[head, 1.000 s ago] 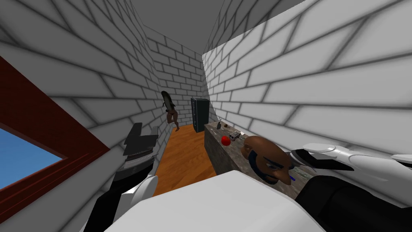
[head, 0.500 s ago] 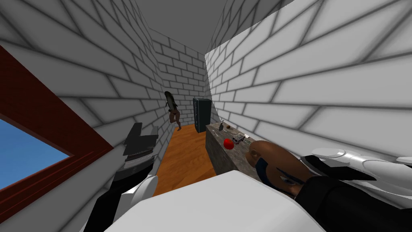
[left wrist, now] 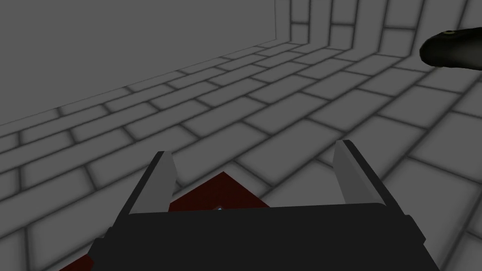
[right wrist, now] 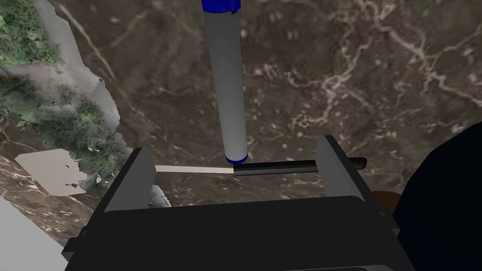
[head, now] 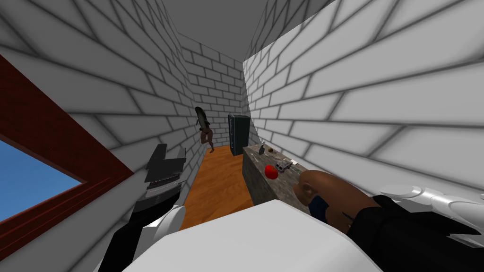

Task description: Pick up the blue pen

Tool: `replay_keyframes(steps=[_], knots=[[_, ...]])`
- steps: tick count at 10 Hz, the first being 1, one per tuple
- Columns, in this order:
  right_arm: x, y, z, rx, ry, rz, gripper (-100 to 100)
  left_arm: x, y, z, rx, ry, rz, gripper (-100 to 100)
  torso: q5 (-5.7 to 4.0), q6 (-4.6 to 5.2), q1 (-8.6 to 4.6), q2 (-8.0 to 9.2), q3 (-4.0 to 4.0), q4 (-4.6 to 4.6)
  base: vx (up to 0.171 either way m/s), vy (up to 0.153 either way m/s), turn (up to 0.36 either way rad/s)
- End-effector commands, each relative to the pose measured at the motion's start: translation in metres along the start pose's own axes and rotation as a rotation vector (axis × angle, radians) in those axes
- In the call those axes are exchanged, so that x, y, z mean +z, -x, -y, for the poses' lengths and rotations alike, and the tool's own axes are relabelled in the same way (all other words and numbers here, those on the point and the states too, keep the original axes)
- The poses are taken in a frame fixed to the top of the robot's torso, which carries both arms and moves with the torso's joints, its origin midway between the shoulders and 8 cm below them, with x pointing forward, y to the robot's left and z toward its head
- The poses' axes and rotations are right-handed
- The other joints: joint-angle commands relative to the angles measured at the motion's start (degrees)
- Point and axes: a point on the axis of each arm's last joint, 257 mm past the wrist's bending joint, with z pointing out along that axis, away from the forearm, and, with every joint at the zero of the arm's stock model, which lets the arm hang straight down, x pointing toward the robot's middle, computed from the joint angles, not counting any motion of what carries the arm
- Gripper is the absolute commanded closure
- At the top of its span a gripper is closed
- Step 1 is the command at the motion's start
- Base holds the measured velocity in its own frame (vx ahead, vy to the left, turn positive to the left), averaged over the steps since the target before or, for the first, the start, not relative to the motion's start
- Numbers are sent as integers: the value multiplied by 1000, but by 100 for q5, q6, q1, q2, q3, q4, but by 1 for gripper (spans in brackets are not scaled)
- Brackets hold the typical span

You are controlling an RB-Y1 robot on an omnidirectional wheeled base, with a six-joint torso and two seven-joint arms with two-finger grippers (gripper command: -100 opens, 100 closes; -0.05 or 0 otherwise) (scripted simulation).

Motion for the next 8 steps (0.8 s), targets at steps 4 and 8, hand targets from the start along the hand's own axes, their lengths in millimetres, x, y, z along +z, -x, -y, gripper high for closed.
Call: replay_keyframes(steps=[4,8], knots=[[6,-47,-32,31,80,-98,-100,0,0,0,0,0,0,0,-1,1,-2,-2,-1,0,42,-33,44],[21,-51,-33,43,61,-73,-100,0,0,0,0,0,0,0,1,1,9,16,9,4,-4,-6,26]])
